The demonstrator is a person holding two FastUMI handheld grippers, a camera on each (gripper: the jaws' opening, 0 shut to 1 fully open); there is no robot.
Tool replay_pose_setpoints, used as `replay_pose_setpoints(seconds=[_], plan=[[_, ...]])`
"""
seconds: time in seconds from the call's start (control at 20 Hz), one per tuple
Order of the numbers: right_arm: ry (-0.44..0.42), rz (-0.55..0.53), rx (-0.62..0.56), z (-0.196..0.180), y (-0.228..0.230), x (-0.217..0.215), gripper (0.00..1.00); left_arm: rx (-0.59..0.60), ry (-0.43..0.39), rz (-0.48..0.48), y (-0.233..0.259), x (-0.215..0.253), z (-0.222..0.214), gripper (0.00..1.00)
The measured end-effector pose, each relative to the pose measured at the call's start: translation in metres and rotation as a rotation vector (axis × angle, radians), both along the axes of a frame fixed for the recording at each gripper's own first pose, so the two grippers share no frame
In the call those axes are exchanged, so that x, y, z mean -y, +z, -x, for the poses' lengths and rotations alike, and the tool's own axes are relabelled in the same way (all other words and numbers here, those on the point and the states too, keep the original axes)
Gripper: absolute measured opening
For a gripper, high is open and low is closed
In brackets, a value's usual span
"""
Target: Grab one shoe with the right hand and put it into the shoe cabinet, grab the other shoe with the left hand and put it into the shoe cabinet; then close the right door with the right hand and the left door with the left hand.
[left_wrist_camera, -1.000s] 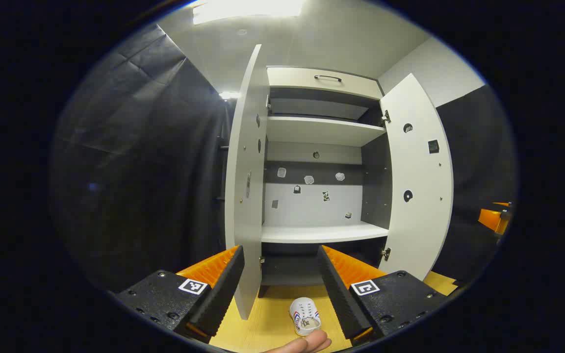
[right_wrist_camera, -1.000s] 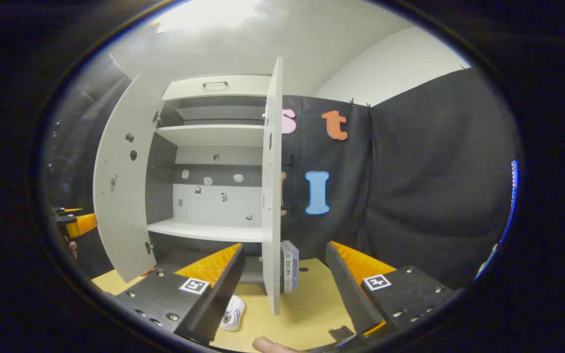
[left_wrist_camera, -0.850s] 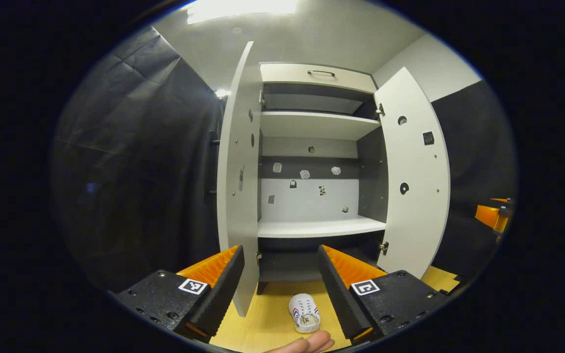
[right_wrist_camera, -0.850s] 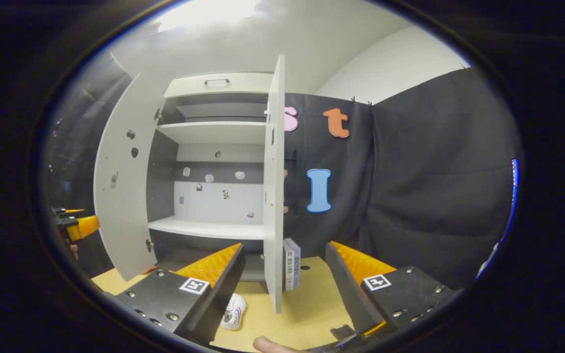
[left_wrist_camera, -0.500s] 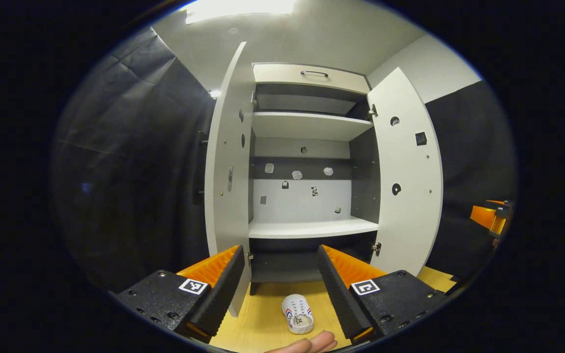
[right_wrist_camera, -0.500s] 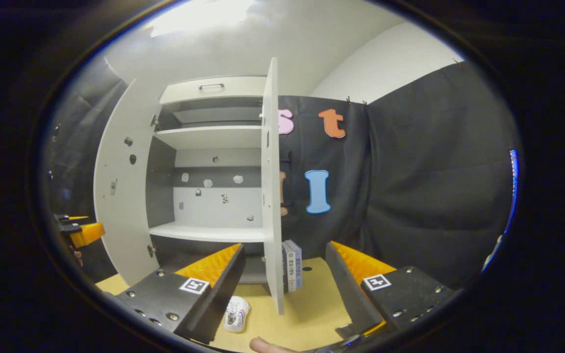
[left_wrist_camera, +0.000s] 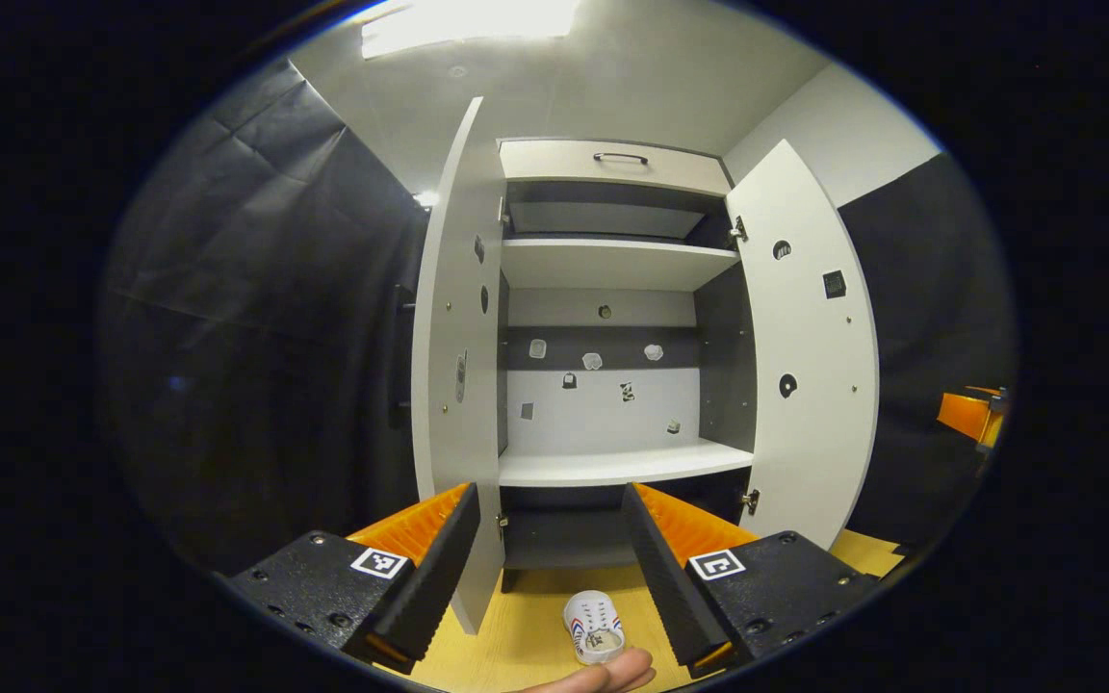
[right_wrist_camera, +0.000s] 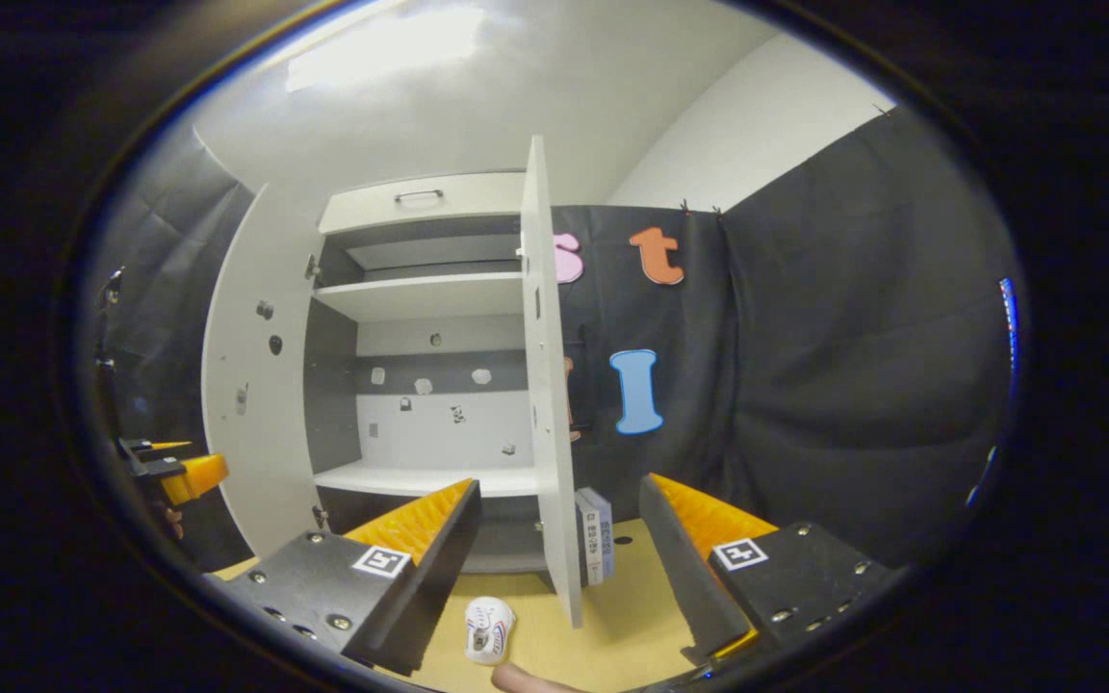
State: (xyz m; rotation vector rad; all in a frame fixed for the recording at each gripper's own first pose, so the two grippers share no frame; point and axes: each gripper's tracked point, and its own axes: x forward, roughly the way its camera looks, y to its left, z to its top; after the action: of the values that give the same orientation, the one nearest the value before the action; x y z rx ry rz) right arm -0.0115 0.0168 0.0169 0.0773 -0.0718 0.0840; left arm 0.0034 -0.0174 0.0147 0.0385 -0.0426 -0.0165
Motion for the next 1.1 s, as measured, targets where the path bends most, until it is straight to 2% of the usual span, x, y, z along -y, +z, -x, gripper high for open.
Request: replay_pose_setpoints(seconds=[0.05,0.15,0.2,0.25,0.45,0.5,0.55,0.6,0.95,1.1], plan=[[0.034,0.021,-0.001,0.002,-0.004,-0.011,0.94,-0.005,-0.005,0.005,-0.002,0.000,0.001,0.91],[0.036,0.070,-0.005,0.000,-0.015,-0.017,0.98,-0.015,-0.014,0.017,-0.009,0.001,0.002,0.91],[0.034,0.094,-0.011,-0.001,-0.021,-0.022,0.94,-0.021,-0.015,0.022,-0.013,-0.001,0.003,0.91],[0.036,0.119,-0.018,-0.003,-0.029,-0.030,0.99,-0.026,-0.016,0.029,-0.017,-0.002,0.003,0.91],[0.043,0.185,-0.057,-0.023,-0.074,-0.065,0.98,-0.028,-0.012,0.051,-0.030,-0.008,0.001,0.91],[0.052,0.203,-0.074,-0.029,-0.090,-0.075,0.98,-0.029,-0.030,0.055,-0.035,-0.005,0.003,0.91],[0.069,0.216,-0.097,-0.036,-0.109,-0.086,0.94,-0.039,-0.039,0.054,-0.041,-0.005,0.004,0.91],[0.080,0.222,-0.128,-0.045,-0.129,-0.097,0.98,-0.055,-0.037,0.050,-0.049,-0.009,0.004,0.91],[0.141,0.227,-0.430,-0.091,-0.296,-0.152,0.98,-0.067,-0.030,0.073,-0.067,-0.033,0.004,0.91],[0.142,0.245,-0.529,-0.102,-0.351,-0.162,0.91,-0.065,-0.025,0.075,-0.072,-0.040,0.002,0.91]])
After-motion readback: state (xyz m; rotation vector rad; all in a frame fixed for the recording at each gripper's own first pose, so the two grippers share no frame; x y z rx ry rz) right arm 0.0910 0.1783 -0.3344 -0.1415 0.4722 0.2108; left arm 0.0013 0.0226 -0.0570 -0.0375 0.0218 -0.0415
